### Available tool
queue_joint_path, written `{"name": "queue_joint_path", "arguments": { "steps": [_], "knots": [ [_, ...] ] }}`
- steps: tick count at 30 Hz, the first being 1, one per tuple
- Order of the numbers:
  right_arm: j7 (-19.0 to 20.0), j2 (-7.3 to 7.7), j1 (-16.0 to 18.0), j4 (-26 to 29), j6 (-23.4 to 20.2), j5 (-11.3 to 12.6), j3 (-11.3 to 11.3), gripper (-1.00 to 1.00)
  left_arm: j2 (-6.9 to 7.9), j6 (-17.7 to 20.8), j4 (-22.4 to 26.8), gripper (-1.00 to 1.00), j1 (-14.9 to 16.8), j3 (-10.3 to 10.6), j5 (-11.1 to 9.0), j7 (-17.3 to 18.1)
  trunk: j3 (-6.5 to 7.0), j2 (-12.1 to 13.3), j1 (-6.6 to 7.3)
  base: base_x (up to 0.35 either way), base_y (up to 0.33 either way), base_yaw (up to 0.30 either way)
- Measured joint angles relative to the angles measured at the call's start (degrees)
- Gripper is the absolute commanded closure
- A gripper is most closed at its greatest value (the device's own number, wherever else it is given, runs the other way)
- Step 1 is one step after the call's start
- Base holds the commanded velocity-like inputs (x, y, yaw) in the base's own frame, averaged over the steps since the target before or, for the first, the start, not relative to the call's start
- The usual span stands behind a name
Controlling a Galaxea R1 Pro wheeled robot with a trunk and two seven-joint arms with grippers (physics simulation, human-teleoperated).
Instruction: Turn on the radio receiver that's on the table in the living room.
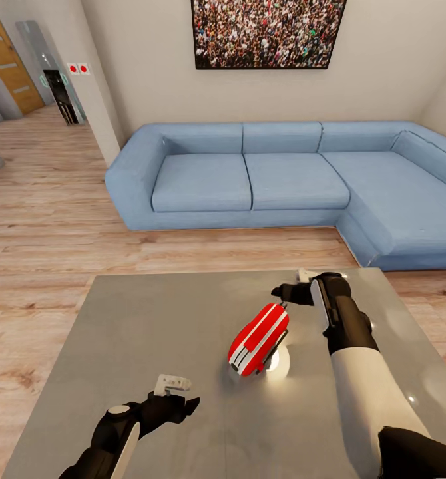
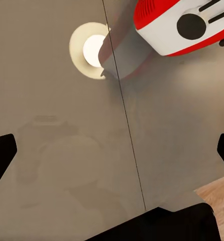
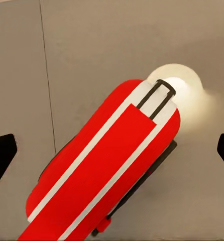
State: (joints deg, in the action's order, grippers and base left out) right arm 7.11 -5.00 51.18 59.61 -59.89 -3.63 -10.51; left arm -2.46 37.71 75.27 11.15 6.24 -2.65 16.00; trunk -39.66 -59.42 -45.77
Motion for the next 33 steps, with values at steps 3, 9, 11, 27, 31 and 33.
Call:
{"name": "queue_joint_path", "arguments": {
  "steps": [3, 9, 11, 27, 31, 33],
  "knots": [
    [-0.10, -0.02, 0.81, -3.33, 2.50, 0.51, -1.43, -1.00, 0.00, 0.00, -0.02, -1.00, -0.02, 0.00, -0.02, 0.00, 0.00, 0.00, 0.00, 0.000, 0.000, 0.000],
    [-0.16, -0.01, 1.30, -5.93, 5.32, 1.09, -3.87, -1.00, 0.00, 0.00, -0.03, -1.00, -0.03, 0.00, -0.02, 0.00, 0.00, 0.00, 0.00, 0.000, 0.000, 0.000],
    [-0.16, -0.01, 1.34, -6.13, 5.57, 1.43, -5.11, -1.00, 0.00, 0.00, -0.03, -1.00, -0.02, 0.00, -0.03, 0.00, 0.00, 0.00, 0.00, 0.000, 0.000, 0.000],
    [-0.92, 0.40, 1.38, -9.76, 9.85, 7.54, -6.95, -1.00, 0.00, 0.00, -0.03, -1.00, -0.01, 0.00, -0.07, 0.00, 0.00, 0.00, 0.00, 0.000, 0.000, 0.000],
    [-2.48, 0.42, 1.38, -12.06, 11.93, 7.64, -6.97, -1.00, 0.00, 0.00, -0.03, -1.00, 0.01, 0.00, -0.07, 0.00, 0.00, 0.00, 0.00, 0.000, 0.000, 0.000],
    [-3.51, 0.42, 1.38, -13.39, 12.80, 7.65, -6.97, -1.00, 0.00, 0.00, -0.03, -1.00, 0.01, 0.00, -0.07, 0.00, 0.00, 0.00, 0.00, 0.000, 0.000, 0.000]
  ]
}}
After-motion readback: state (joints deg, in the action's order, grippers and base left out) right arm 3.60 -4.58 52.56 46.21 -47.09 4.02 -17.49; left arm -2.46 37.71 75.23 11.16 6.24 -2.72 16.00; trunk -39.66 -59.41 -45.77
